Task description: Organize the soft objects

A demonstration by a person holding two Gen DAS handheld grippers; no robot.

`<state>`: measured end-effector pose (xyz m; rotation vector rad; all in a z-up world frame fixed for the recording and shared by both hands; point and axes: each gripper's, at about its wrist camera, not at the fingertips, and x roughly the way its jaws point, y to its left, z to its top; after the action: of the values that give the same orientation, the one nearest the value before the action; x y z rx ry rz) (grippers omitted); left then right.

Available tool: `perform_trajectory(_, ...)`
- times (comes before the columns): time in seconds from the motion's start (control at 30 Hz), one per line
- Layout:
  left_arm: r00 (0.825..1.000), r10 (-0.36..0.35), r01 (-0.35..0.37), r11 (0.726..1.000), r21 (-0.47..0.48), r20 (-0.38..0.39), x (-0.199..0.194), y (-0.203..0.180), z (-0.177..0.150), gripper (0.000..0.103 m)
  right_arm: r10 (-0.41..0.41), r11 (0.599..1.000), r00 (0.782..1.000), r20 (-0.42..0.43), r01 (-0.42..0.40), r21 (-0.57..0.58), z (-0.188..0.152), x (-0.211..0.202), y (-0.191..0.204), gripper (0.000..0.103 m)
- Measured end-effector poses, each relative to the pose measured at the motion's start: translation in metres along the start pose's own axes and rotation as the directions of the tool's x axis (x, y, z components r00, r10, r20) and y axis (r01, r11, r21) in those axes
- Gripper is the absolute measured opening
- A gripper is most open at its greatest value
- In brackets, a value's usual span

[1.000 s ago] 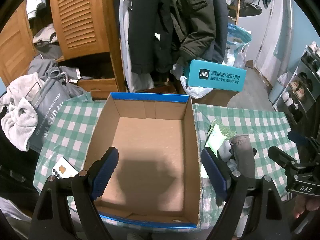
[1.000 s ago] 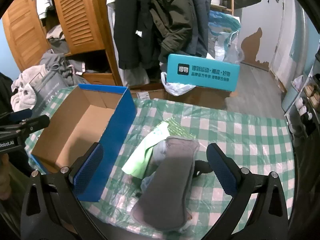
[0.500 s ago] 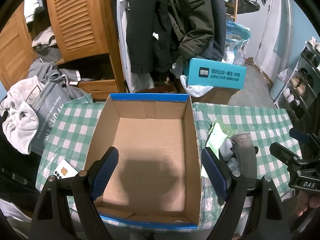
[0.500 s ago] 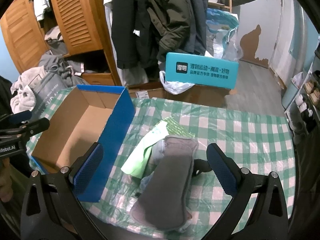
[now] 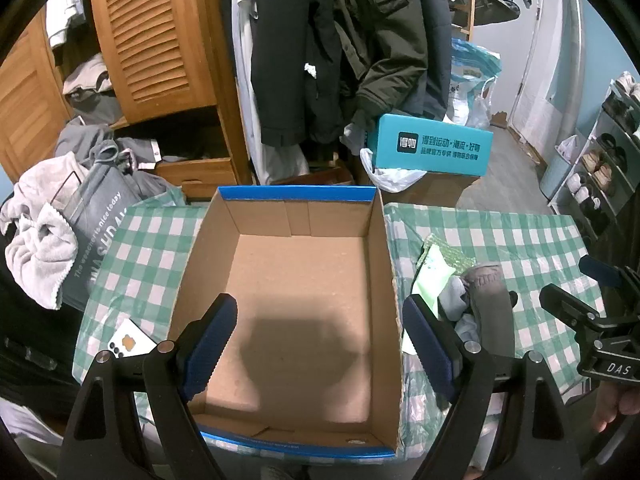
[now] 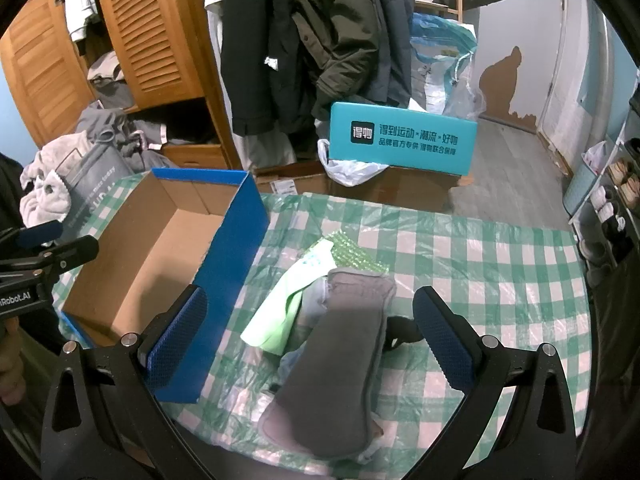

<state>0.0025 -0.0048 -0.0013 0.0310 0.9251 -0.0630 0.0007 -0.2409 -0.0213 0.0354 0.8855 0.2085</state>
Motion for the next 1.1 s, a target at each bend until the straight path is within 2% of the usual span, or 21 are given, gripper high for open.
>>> perform_trajectory(1.1, 1.0, 0.0, 0.0, 1.0, 0.023, -0.025, 0.0045, -0.0093, 0.0001, 0.086, -0.001, 1.0, 1.0, -0.01, 0.001, 0.006, -0.0037, 0.0022, -0.0011, 0.102)
